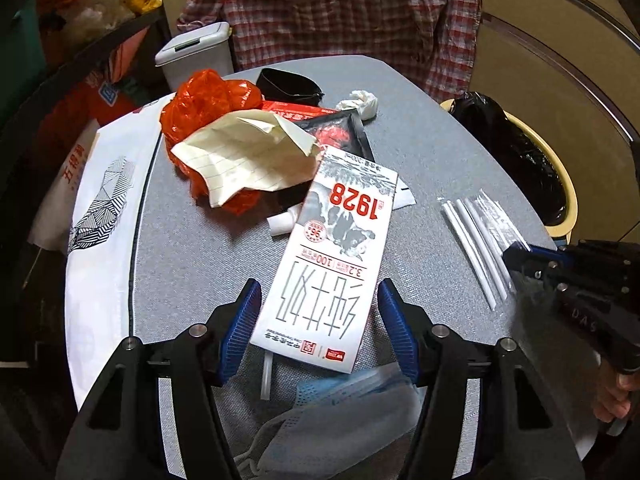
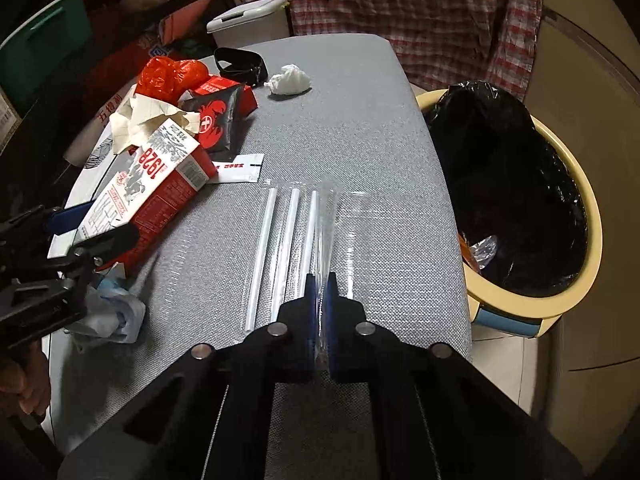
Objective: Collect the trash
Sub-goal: 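Grasp the red-and-white milk carton with the left tool while the right tool holds the straws, then carry the carton and straws over the bin and open both tools to drop them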
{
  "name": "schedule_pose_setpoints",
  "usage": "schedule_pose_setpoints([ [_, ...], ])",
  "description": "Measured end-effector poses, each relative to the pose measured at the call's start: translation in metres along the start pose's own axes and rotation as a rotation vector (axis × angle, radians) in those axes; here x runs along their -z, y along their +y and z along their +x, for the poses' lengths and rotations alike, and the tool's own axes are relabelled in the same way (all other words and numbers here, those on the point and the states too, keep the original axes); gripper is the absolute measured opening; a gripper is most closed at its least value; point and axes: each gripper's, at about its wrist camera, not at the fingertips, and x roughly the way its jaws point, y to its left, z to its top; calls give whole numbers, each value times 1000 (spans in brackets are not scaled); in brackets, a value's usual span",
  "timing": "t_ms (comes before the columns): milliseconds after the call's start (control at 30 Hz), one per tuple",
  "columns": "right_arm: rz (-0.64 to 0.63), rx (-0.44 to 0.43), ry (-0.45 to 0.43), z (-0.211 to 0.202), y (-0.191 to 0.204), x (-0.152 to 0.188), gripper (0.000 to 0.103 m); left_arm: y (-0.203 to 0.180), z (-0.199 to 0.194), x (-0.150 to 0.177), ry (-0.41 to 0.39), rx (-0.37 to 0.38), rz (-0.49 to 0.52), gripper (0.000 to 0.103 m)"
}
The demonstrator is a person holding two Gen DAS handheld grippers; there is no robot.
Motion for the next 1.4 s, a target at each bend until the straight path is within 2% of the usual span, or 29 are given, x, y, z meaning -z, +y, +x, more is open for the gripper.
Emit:
schedule_pose_setpoints([
  [367, -16, -19, -89, -28, 0, -6, 3, -9, -14, -4, -46, 12, 18, 48],
  [900, 9, -33, -186, -71, -21, -8, 3, -21, -54, -8, -146, 35, 9, 48],
  [1400, 79, -7, -300, -120, -69, -18, 3, -31, -83, -23, -237, 34, -27, 48],
])
